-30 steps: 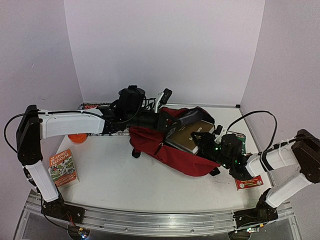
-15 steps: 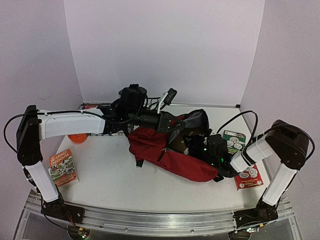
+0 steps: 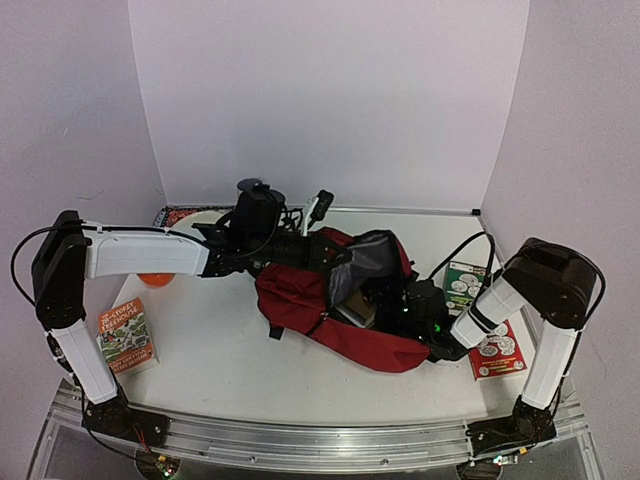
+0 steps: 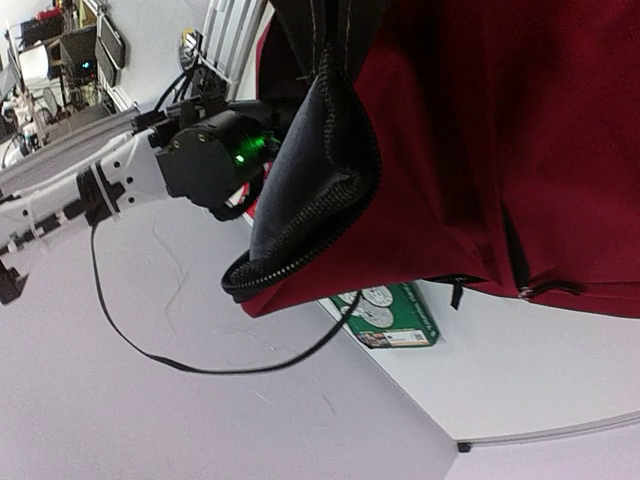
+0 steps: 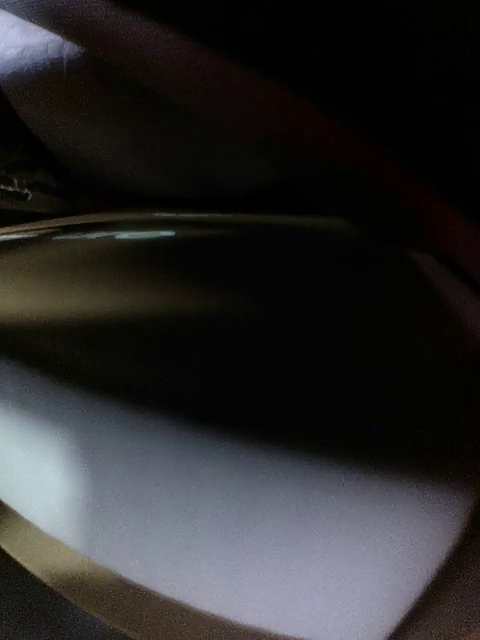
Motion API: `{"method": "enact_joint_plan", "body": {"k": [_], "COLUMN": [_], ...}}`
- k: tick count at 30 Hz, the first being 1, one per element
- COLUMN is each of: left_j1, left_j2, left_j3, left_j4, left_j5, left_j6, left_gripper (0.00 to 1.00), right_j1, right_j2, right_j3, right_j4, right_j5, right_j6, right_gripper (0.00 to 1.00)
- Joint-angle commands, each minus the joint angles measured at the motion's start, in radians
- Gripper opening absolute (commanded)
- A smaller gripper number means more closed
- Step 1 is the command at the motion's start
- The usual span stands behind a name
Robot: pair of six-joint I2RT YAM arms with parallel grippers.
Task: Pack the student bag
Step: Place the student bag in the largest pocket of the bag.
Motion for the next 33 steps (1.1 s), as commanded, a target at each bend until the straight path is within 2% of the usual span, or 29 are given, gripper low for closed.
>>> {"method": "enact_joint_plan", "body": {"k": [1, 7, 12, 15, 18, 24, 29, 33], "left_j1": [0.049, 0.092, 0.112, 0.125, 0.135, 0.13, 0.1, 0.091], "left_j2": [-0.043, -0.021, 0.001, 0.019, 0.055, 0.069, 0.028, -0.006], "left_j3": [0.004, -0.001, -0.041, -0.059, -0.055, -0.063, -0.075, -0.068], "left_j4": [0.085, 0.089, 0.089, 0.091, 0.091, 0.124, 0.149, 0.16], "left_j5": [-0.08, -0.13, -0.176, -0.211, -0.194, -0.079, -0.018, 0.006], "left_j6": [-0.068, -0.106, -0.118, -0.124, -0.149, -0.21, -0.228, -0.232], "left_gripper": [0.0, 0.0, 0.0, 0.0, 0.0, 0.0, 0.0, 0.0], "right_j1": [0.0, 0.008, 0.018, 0.018, 0.018, 0.023, 0.024, 0.024], "right_j2": [-0.101, -0.252, -0.39, -0.426, -0.406, -0.284, -0.169, -0.092], "right_j3": [-0.021, -0.015, -0.007, 0.01, 0.026, 0.098, 0.286, 0.433], "right_j4": [0.33, -0.047, -0.346, -0.471, -0.506, -0.442, -0.468, -0.582], "right_j5": [-0.074, -0.123, -0.096, -0.11, -0.142, -0.183, -0.209, -0.215], "right_j6": [-0.008, -0.04, -0.095, -0.131, -0.151, -0.166, -0.221, -0.288], "right_gripper": [0.81, 0.98, 0.98, 0.98, 0.98, 0.98, 0.98, 0.98]}}
